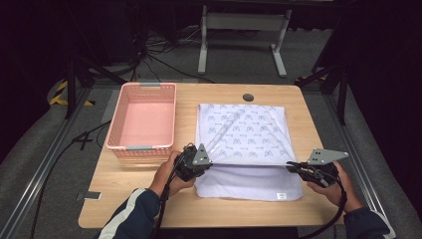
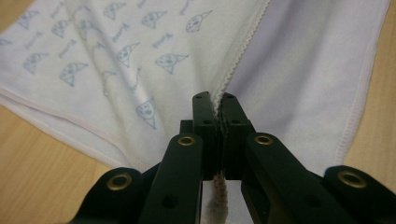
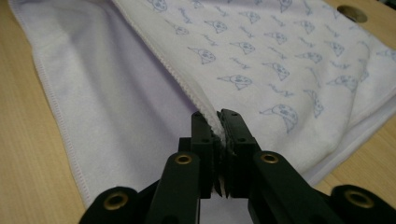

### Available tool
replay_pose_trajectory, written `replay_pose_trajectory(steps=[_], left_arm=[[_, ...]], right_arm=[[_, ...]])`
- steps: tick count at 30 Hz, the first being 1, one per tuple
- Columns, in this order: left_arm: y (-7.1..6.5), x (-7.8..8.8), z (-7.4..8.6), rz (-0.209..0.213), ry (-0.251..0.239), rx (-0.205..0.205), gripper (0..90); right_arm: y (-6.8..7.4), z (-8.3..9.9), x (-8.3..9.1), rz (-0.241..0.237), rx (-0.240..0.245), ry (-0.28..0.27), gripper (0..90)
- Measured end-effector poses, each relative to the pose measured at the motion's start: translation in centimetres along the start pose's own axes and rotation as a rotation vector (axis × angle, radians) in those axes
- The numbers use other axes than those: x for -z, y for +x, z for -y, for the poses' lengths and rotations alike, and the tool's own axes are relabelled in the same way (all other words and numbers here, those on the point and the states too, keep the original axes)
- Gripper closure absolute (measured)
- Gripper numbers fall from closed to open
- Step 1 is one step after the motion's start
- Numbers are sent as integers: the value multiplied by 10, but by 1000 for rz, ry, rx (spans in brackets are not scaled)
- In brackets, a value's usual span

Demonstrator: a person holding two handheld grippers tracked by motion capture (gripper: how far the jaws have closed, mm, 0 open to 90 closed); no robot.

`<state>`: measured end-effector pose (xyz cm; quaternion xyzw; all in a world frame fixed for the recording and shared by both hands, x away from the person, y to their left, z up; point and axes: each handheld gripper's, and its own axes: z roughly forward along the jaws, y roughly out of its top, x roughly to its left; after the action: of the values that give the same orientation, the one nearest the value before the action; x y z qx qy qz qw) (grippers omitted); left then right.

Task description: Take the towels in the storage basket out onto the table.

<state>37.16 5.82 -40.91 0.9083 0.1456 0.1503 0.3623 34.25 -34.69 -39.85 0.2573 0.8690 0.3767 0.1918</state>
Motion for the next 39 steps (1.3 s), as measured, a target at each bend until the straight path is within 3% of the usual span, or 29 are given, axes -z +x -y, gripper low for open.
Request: replay_pose_trajectory(steps=[3,6,9,10,11,12,18,22,24,27,33,34,39], left_arm=[[-2,9,-3,19,-19,-17,874],[-10,19,-4,32,-6,-66,873],[-19,21,0,65,16,-101,874],[-27,18,6,99,32,-122,873],[-27,18,6,99,32,-122,873],[-30,17,8,105,55,-148,873],[-52,2,31,181,190,-205,845],[-53,-2,42,190,196,-156,821],[-52,-2,45,182,188,-148,799],[-47,-2,49,185,172,-93,779],[-33,-11,44,122,177,-39,860],[-30,-14,42,119,174,-12,863],[-15,-27,31,73,194,32,869]], right_arm=[[3,-3,7,-13,36,-5,849],[8,-3,18,-45,64,-14,841],[15,-1,25,-89,93,7,840],[22,3,26,-111,131,44,839],[22,3,26,-111,131,44,839],[27,7,26,-133,152,67,836],[43,28,20,-235,175,172,816],[55,41,11,-298,167,233,795],[57,45,8,-296,153,251,781],[56,50,4,-287,123,268,820],[44,43,-5,-184,124,288,869],[39,41,-9,-165,117,289,870],[12,33,-24,-95,81,293,870]])
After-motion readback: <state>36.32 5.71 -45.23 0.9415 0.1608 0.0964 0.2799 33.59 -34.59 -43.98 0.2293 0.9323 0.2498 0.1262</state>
